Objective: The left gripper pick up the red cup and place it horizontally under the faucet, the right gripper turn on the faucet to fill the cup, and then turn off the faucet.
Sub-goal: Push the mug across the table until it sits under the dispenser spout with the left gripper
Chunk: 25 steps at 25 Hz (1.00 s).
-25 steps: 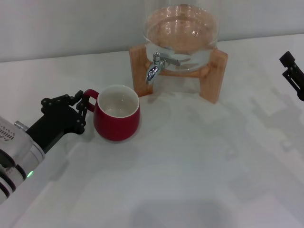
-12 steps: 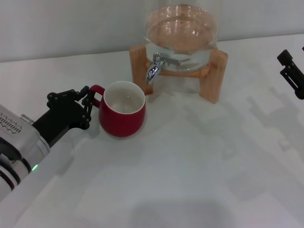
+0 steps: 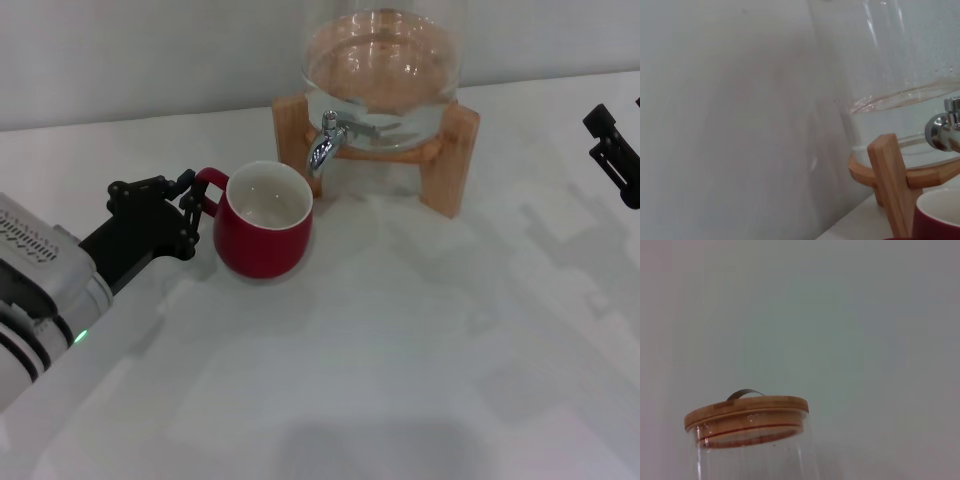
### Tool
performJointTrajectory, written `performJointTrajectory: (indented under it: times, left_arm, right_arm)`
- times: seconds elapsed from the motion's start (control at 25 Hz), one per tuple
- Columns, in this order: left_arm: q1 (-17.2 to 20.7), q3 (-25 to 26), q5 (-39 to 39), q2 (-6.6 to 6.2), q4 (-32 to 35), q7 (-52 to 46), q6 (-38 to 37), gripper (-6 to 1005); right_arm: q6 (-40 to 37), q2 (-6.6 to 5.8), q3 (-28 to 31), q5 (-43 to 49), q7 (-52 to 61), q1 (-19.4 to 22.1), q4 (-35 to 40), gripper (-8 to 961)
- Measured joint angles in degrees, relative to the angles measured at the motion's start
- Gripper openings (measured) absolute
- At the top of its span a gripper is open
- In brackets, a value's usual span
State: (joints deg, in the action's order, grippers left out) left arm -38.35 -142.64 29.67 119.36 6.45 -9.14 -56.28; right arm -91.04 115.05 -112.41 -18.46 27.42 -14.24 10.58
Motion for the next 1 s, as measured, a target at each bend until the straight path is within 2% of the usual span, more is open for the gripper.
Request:
performJointTrajectory:
  times: [1.0]
  left_arm:
    - [-0.63, -0.01, -2.98, -0.02, 1.32, -2.81, 0.83, 95]
  right_arm:
    - [-0.42, 0.0, -0.44, 0.0, 0.05, 0.04, 0.58, 784]
